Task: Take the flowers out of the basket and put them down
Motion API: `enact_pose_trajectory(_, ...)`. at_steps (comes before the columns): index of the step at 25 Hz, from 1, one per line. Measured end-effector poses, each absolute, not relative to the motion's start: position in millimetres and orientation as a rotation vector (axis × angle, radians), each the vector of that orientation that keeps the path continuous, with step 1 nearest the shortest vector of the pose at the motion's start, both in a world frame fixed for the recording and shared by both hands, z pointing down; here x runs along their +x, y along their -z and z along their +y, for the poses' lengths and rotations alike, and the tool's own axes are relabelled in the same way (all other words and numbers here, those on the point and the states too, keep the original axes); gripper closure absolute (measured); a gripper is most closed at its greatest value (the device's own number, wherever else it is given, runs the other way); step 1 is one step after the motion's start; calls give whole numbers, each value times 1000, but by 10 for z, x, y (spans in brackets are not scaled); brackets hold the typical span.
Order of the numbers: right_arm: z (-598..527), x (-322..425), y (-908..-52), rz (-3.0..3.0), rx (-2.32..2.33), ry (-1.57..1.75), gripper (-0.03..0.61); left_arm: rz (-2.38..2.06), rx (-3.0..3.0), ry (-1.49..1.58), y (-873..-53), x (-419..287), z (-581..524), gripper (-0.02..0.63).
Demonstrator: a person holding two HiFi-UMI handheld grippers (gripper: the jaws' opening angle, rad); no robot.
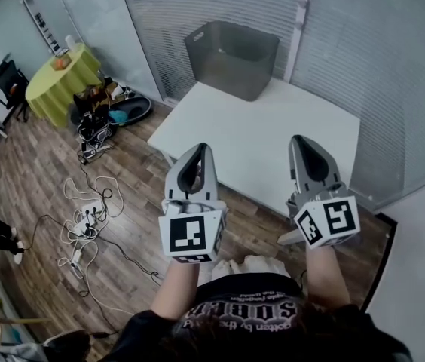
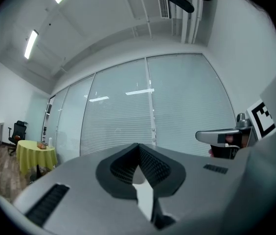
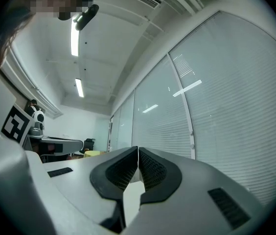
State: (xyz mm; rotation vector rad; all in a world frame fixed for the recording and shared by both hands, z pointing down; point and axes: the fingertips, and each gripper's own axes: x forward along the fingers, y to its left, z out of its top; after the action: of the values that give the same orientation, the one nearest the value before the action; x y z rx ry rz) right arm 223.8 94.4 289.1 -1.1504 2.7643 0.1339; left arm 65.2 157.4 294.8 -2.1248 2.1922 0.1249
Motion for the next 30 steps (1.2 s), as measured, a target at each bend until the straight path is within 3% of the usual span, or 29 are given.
enact_pose_trajectory(14,702,1724,-2947,2800,-1094,-135,549,2220,-2078,-134,-2996,133,1364,612)
enact_pose_trajectory(30,-437,1039,-3194,2776,-1121,-72,549,2209,-2116,-86,-3205,-607,184,612)
